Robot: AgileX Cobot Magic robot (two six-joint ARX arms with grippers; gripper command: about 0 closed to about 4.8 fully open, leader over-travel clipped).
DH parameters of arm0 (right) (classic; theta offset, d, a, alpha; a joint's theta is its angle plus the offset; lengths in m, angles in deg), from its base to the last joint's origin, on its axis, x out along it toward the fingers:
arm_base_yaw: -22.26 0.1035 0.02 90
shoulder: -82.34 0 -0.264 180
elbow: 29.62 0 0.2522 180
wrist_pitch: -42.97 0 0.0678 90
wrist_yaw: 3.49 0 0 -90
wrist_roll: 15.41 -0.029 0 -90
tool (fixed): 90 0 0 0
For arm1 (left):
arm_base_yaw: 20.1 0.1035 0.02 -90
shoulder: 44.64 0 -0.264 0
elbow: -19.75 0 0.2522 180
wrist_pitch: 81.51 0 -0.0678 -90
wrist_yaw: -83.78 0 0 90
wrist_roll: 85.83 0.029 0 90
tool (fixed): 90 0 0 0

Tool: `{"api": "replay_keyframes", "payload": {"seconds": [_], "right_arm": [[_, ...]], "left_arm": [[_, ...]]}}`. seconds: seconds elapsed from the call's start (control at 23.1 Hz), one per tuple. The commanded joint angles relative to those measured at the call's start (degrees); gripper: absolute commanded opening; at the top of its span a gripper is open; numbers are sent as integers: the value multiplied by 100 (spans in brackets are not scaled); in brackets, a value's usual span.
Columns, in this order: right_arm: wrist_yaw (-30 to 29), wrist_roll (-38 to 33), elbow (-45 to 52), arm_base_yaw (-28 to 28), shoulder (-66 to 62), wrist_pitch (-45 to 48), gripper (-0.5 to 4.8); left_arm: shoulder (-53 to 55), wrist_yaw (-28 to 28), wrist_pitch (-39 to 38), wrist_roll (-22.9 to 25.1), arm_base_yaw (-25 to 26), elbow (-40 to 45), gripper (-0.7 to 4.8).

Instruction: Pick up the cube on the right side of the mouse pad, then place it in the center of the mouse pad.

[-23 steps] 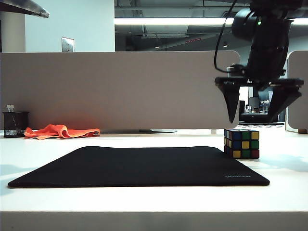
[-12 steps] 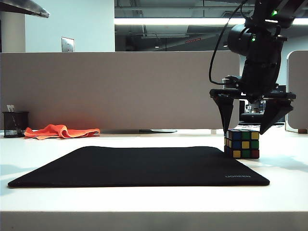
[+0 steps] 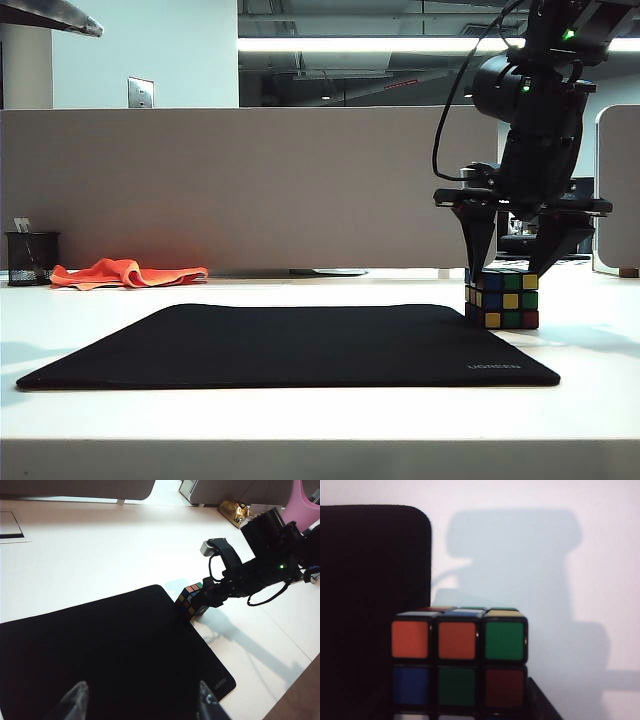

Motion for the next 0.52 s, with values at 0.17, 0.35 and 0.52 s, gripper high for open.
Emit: {"api": "replay_keyframes", "payload": {"seconds": [0.17, 0.35, 0.52], "right_arm": [[4, -15, -15, 4, 37, 162, 282], [9, -13, -15, 4, 179, 197, 282], [7, 7, -24, 4, 723, 210, 282]], "left_arm": [[-11, 0, 68, 24, 13, -37, 278], [-11, 0, 63, 24, 13, -37, 278], [-11, 0, 57, 24, 13, -37, 278]]}}
